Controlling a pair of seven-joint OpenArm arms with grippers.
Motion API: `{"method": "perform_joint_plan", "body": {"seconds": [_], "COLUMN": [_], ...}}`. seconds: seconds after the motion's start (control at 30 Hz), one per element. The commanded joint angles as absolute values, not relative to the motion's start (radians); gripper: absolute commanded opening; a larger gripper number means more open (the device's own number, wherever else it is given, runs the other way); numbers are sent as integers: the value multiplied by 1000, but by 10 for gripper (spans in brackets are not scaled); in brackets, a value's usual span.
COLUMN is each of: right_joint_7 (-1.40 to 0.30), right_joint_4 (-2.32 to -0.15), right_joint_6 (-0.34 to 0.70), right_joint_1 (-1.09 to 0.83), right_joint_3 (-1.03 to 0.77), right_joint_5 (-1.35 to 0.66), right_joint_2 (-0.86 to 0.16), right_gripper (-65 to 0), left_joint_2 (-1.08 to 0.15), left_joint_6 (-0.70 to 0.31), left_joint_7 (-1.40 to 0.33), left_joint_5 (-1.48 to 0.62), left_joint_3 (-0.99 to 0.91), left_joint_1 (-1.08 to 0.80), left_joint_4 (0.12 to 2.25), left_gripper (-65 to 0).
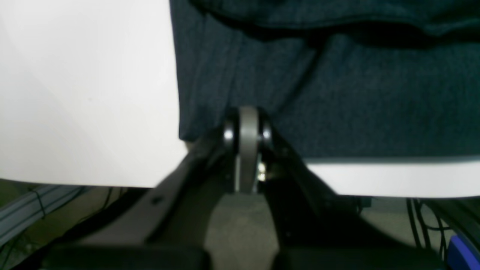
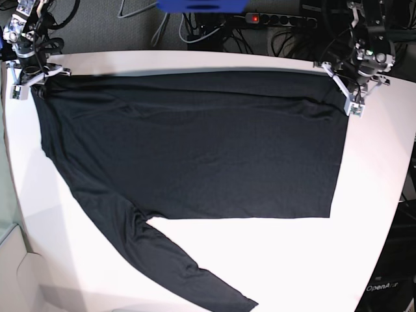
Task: Fold the T-shirt properly
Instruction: 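Pull the held edge taut with both grippers toward the arm bases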
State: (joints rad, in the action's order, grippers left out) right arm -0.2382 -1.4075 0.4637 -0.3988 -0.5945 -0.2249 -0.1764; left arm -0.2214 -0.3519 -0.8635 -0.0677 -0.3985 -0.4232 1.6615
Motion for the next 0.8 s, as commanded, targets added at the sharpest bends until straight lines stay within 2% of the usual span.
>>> {"method": "perform_joint_plan", "body": {"seconds": [0.0, 0.3, 0.57, 0.77], "right_joint_7": [-291, -289, -289, -291], "right_joint_4": [-1406, -1463, -1633, -1709], "right_joint_6": [453, 455, 593, 602], "right_joint_1": [-410, -414, -430, -429], "right_joint_3": [-596, -599, -687, -700], "right_joint_5": [-199, -202, -199, -199], "right_joint_2": [-180, -182, -122, -122], "right_gripper": [-648, -648, -648, -645], "left_joint_2": [-216, -216, -209, -208], "left_joint_6": [-369, -369, -371, -371], "left_joint_7": [-1043, -1053, -1058, -1104], "left_joint_5": [-16, -19, -19, -21], "left_joint_3": [-390, -392, -446, -447], "left_joint_1": [-466, -446, -453, -435], "left_joint_4": [1609, 1621, 1765, 1837], "left_gripper": [-636, -636, -636, -636]}}
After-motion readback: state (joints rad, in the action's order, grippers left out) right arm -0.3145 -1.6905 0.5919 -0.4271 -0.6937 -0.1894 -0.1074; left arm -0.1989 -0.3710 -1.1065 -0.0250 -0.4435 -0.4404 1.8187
